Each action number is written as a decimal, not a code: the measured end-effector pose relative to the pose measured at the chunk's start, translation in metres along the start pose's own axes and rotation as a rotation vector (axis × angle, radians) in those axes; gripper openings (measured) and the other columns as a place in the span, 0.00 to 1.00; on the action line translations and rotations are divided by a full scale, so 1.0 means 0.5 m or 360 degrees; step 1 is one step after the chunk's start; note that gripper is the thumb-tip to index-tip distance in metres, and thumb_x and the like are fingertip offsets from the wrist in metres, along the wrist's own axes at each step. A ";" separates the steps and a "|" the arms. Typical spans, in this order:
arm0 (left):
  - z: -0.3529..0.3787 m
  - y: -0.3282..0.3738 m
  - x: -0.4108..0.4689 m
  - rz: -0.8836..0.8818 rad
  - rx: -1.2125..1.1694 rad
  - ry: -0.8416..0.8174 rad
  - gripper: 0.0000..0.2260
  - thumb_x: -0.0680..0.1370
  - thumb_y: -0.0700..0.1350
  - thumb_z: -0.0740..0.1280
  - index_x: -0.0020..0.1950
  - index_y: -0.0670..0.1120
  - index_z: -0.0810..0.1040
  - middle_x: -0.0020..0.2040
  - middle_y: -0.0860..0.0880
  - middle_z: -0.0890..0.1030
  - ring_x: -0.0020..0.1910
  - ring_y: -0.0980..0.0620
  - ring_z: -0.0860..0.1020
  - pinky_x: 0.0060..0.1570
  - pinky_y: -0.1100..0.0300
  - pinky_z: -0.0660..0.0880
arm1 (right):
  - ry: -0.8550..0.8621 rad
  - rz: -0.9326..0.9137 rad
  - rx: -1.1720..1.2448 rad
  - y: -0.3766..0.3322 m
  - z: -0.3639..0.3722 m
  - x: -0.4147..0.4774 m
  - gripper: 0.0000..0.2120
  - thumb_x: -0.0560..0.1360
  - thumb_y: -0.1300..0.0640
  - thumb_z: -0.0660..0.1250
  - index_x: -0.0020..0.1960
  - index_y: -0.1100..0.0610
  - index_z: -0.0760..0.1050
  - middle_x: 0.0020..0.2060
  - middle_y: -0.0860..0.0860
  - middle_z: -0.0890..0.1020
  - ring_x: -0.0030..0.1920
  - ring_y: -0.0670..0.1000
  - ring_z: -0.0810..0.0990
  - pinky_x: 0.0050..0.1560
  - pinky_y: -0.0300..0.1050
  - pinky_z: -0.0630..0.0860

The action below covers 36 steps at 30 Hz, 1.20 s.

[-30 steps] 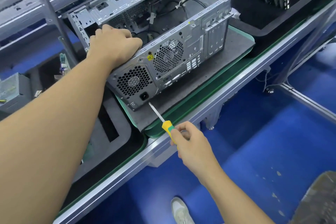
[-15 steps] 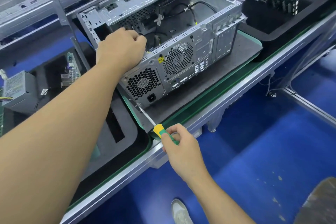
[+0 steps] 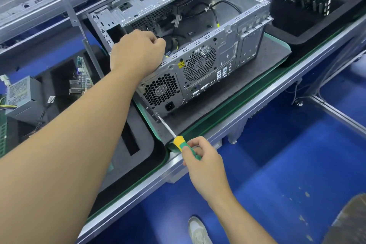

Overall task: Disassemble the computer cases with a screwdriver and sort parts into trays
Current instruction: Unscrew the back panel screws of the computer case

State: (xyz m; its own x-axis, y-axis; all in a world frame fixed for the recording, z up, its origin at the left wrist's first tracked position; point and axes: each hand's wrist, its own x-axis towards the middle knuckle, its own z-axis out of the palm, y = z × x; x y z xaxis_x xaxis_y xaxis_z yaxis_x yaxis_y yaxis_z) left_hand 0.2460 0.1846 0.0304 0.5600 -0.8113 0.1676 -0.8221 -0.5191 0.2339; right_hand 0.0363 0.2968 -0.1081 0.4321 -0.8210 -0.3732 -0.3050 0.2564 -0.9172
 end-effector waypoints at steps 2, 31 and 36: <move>-0.001 0.002 0.000 0.0000 -0.0005 0.0005 0.15 0.76 0.52 0.54 0.49 0.52 0.81 0.46 0.50 0.78 0.45 0.44 0.73 0.46 0.54 0.66 | 0.0007 0.0002 0.0004 -0.002 0.001 0.001 0.04 0.78 0.47 0.64 0.46 0.46 0.73 0.37 0.50 0.81 0.29 0.43 0.71 0.24 0.35 0.67; -0.001 -0.002 0.008 -0.0006 0.0063 -0.0063 0.17 0.78 0.54 0.54 0.54 0.54 0.81 0.65 0.50 0.76 0.56 0.43 0.77 0.51 0.49 0.71 | -0.0132 0.0026 -0.0869 -0.070 0.005 -0.004 0.16 0.80 0.40 0.61 0.47 0.53 0.67 0.38 0.48 0.75 0.36 0.52 0.72 0.33 0.46 0.67; -0.001 -0.007 0.005 0.0017 0.0041 -0.0051 0.17 0.77 0.53 0.53 0.55 0.55 0.81 0.64 0.50 0.77 0.57 0.44 0.76 0.53 0.49 0.68 | -0.0720 0.0812 0.0730 -0.069 -0.046 0.012 0.19 0.83 0.55 0.60 0.57 0.71 0.80 0.45 0.59 0.83 0.33 0.51 0.78 0.35 0.43 0.75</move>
State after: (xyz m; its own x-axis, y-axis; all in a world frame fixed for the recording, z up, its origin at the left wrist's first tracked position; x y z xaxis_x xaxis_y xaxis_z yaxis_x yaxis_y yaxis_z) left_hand 0.2503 0.1845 0.0306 0.5480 -0.8248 0.1393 -0.8306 -0.5168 0.2077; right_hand 0.0299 0.2714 -0.0754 0.6644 -0.2870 -0.6901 -0.2215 0.8062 -0.5486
